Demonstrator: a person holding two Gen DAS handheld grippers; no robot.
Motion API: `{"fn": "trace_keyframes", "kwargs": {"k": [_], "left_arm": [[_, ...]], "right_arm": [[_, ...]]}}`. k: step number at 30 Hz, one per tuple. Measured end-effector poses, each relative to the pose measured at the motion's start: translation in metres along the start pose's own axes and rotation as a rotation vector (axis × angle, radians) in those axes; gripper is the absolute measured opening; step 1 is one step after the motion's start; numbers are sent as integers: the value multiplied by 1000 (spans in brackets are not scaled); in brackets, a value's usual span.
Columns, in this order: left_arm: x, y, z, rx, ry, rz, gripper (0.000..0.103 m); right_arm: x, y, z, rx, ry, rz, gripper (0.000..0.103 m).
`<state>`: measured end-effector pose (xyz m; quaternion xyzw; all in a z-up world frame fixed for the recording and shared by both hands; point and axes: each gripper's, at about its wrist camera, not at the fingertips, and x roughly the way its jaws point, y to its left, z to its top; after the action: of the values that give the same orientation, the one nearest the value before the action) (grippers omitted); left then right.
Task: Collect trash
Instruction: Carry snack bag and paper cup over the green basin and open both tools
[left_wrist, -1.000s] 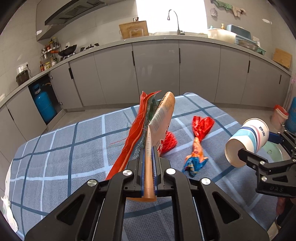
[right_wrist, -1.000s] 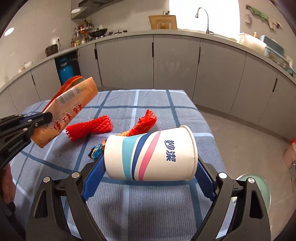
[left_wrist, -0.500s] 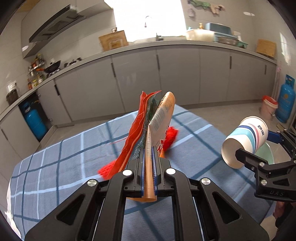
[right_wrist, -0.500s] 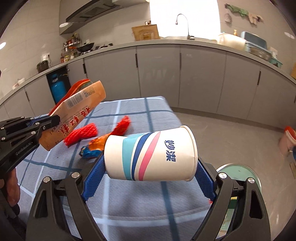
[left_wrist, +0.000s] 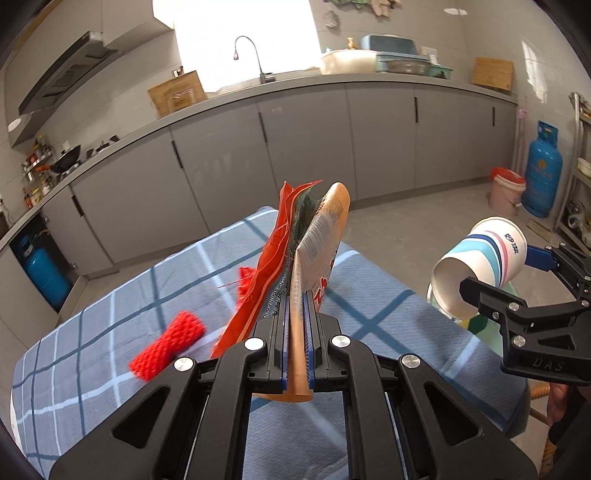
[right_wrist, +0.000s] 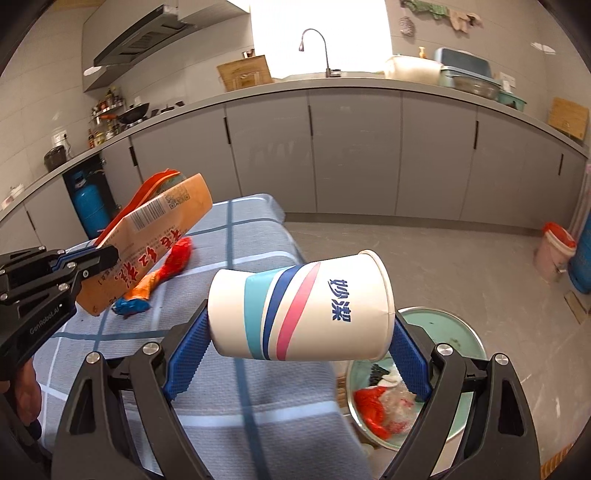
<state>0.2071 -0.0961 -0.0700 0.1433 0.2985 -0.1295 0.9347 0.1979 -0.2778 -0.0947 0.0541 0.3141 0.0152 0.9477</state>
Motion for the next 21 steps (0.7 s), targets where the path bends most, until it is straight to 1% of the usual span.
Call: {"fn": "trace_keyframes", "kwargs": {"k": [8, 11, 14, 21], "left_arm": [[8, -34, 3, 51, 5, -63, 8], [16, -50, 3, 71, 23, -99, 8], [22, -66, 4, 89, 28, -123, 8], [38, -109, 9, 138, 42, -208, 8]], "right_arm": [[-2, -41, -7, 52, -1, -62, 87], [0, -56, -13, 66, 7, -85, 87], [0, -69, -17, 80, 13, -99, 87], [5, -100, -30, 114, 34, -140, 87]]}}
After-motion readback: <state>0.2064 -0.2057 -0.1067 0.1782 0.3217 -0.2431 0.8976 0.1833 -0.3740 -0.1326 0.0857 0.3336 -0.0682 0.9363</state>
